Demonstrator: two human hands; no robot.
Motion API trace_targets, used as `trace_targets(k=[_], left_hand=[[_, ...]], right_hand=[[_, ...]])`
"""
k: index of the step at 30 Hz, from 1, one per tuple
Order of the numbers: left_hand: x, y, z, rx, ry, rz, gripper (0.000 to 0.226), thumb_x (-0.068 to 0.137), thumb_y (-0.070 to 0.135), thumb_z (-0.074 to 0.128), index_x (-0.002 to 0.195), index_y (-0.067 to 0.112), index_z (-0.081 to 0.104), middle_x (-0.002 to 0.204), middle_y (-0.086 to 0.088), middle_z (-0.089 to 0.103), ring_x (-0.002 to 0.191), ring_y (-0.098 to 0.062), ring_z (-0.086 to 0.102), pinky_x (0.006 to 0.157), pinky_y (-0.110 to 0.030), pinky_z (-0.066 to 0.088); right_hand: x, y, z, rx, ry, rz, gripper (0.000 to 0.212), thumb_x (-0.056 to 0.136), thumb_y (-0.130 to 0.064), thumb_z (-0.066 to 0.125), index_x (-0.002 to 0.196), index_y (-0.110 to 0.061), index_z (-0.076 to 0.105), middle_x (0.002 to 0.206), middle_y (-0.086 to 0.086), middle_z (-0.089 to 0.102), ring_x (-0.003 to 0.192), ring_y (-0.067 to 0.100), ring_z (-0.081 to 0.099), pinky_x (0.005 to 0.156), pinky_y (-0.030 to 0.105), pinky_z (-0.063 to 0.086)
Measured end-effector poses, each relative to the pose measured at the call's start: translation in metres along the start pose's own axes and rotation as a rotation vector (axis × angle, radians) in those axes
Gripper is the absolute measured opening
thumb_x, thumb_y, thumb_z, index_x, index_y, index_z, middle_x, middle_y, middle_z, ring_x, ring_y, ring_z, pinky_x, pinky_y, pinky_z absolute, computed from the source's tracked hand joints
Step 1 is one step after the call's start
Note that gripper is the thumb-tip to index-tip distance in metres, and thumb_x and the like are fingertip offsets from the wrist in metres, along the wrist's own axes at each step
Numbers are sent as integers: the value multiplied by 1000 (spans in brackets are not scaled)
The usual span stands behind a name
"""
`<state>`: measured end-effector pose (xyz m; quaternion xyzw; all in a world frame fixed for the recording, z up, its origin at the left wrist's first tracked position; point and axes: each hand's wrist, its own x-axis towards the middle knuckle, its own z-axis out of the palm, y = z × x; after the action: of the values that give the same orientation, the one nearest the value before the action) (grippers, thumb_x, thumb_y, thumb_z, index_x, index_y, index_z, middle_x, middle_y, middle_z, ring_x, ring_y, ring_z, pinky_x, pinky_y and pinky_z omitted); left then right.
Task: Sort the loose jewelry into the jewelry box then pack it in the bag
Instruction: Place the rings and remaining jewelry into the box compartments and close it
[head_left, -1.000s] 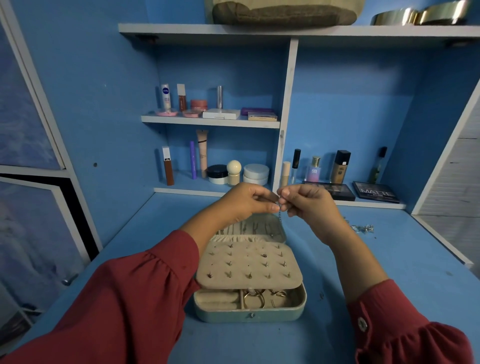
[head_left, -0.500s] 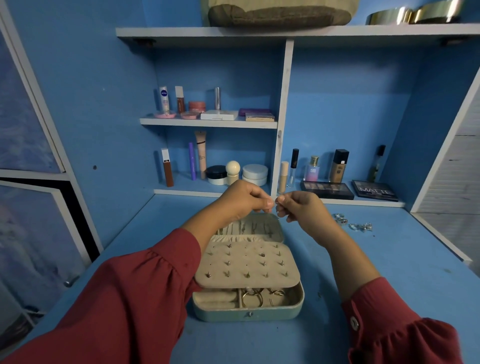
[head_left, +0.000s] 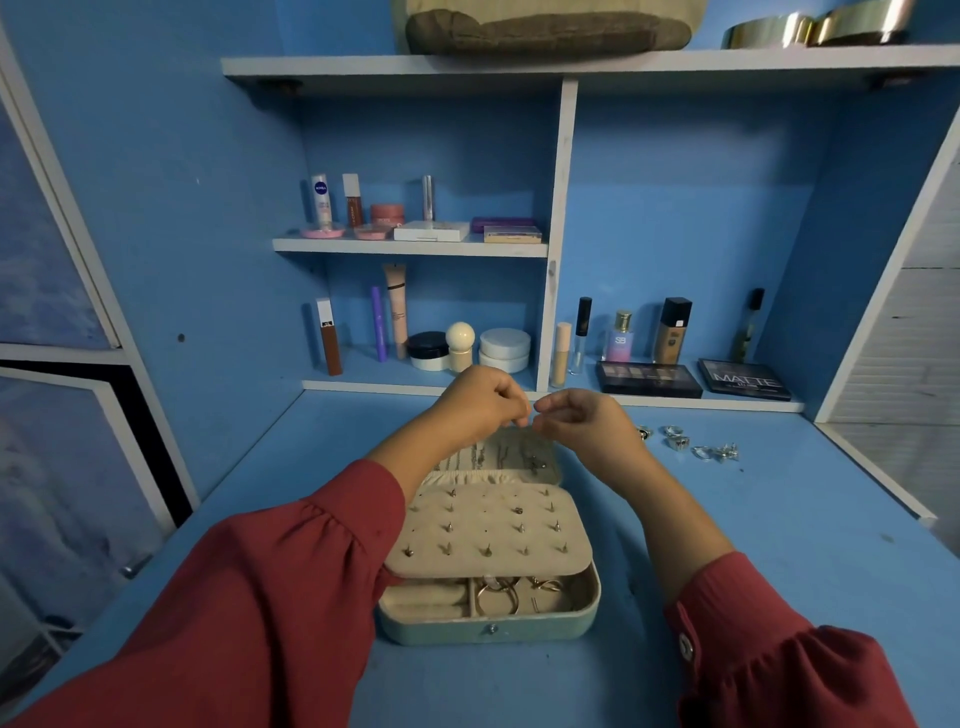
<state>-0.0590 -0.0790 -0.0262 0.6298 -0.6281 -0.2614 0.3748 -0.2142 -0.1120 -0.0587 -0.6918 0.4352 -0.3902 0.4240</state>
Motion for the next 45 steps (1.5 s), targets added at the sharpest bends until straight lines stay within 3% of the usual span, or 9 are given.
trace_targets(k=[5, 11, 17, 20, 24, 27, 34, 38, 45], left_hand=[[-2, 2, 1, -39, 10, 31, 8, 81, 5, 65, 74, 8, 69, 78, 0, 69, 78, -14, 60, 83, -37, 52], [1, -2, 0, -19, 26, 9, 11, 87, 15, 64, 76, 13, 65, 85, -4, 71, 80, -15, 60, 84, -37, 52], [1, -2, 1, -93, 42, -24, 12, 90, 20, 63, 82, 11, 64, 77, 0, 70, 71, -10, 59, 80, -32, 51], [0, -1, 1, -140, 53, -39, 10, 92, 18, 60, 86, 11, 62, 77, -1, 71, 69, -11, 61, 80, -32, 52], [-3, 2, 2, -186, 22, -92, 12, 99, 24, 48, 96, 13, 53, 81, -2, 72, 68, -13, 64, 60, -25, 45], [-5, 4, 3, -230, -39, -135, 12, 101, 26, 44, 95, 17, 50, 80, -1, 72, 70, -15, 67, 56, -25, 44], [-8, 7, 5, -207, -55, -129, 7, 95, 25, 56, 99, 19, 53, 76, 3, 70, 70, -10, 64, 59, -25, 43], [-9, 5, 4, -206, -88, -115, 24, 85, 8, 67, 98, 21, 51, 91, -7, 70, 78, -13, 61, 60, -24, 41], [-7, 1, 9, -173, -52, -90, 32, 80, 4, 71, 98, 19, 50, 92, -11, 68, 79, -15, 59, 62, -24, 41]], right_hand=[[-1, -1, 1, 109, 5, 0, 11, 80, -1, 73, 88, -8, 69, 68, -3, 71, 62, 0, 66, 59, 11, 50], [0, -3, -1, 93, 18, 15, 11, 85, 3, 65, 92, -3, 72, 71, -2, 69, 63, 1, 63, 60, 7, 49], [0, -2, -1, 58, 1, 46, 16, 85, 1, 64, 90, -12, 70, 83, 12, 72, 74, 14, 64, 73, 22, 53], [-1, -4, -2, 70, -2, 56, 13, 84, -2, 66, 93, -11, 68, 79, 10, 72, 68, 13, 65, 57, 14, 47], [-2, -6, -3, 211, 12, 33, 10, 85, -3, 67, 92, -9, 63, 72, 4, 70, 64, 12, 67, 58, 20, 47], [-2, -7, -4, 297, 26, 41, 12, 85, -3, 68, 90, -12, 61, 73, 5, 71, 65, 13, 69, 60, 23, 48], [-3, -10, -4, 285, 36, 47, 13, 86, -6, 67, 93, -15, 61, 75, 3, 70, 65, 13, 66, 56, 21, 44], [-3, -8, -4, 317, 27, 56, 14, 87, -5, 66, 97, -12, 60, 78, 6, 72, 67, 14, 69, 58, 22, 48], [-1, -7, -2, 313, 54, 48, 19, 84, -2, 69, 98, -10, 59, 76, 7, 72, 64, 13, 69, 58, 23, 48]])
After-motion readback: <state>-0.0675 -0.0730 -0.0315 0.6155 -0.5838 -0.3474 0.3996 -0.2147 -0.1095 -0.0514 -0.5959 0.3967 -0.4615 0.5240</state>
